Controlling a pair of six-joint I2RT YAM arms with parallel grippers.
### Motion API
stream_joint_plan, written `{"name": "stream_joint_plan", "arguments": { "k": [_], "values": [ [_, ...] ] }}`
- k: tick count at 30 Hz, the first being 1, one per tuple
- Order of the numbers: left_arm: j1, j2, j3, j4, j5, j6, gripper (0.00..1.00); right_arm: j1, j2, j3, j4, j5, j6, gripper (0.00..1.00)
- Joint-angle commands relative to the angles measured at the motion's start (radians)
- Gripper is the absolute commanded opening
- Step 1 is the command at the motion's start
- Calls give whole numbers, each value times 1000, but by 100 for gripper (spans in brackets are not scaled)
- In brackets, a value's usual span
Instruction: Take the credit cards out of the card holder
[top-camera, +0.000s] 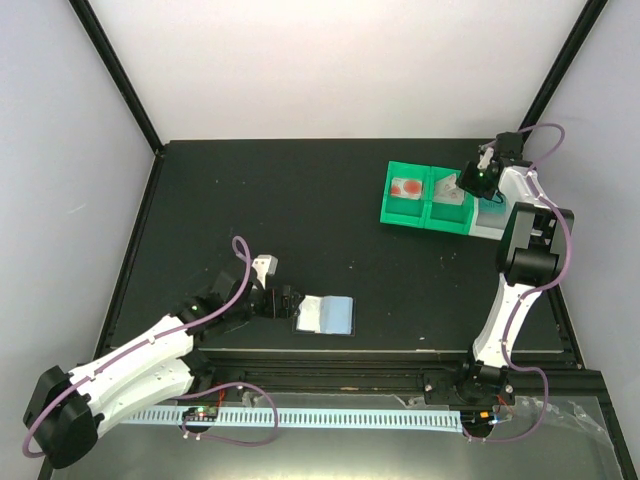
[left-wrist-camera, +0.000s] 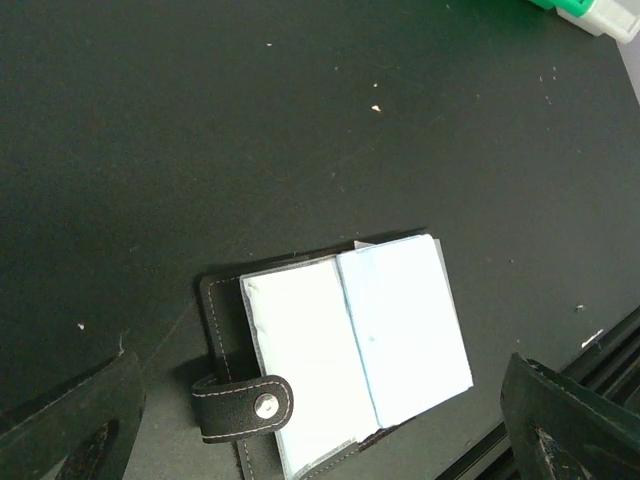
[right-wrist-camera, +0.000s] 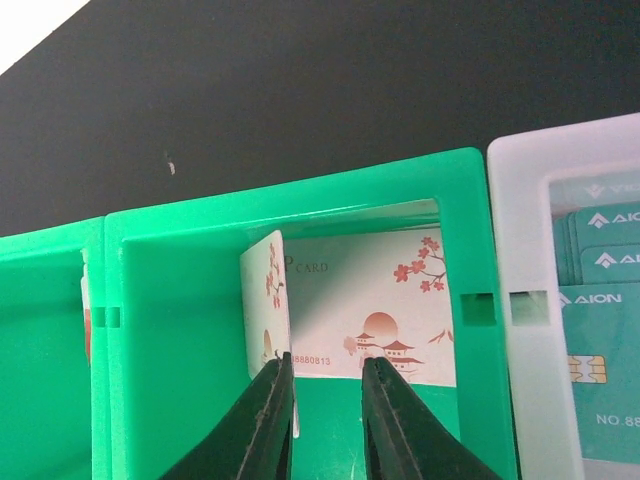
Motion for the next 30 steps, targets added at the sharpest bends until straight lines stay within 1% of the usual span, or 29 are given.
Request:
{"name": "stream_joint_plan", "arguments": {
  "k": [1,5,8,14,16,19,22,25,30],
  "values": [
    [5,6,32,-11,-14,-10,99,14,-29,2,8,10,20,21],
    [6,9,40,-6,-16,-12,99,17,-59,-5,20,37,33,24],
    [6,15,40,-1,-15,-11,99,46,-80,-13,36,52,46,26],
    [5,39,37,8,-10,-9,99,67,-70,-21,72,23,59,28],
    [6,43,37,6,-9,-7,99,76,-62,-29,93,6,57,24],
    [5,42,36,7,-11,-6,99,79,-38,-24,102,-22,58,15],
    [5,39,34,9,-11,-5,99,80,-16,-19,103,-7,56,9],
    [7,39,33,7,-11,-4,99,79,15,-2,83,18,44,6],
    [5,39,31,4,-17,1,99,79,54,16,56,70,30,7]
  ]
}}
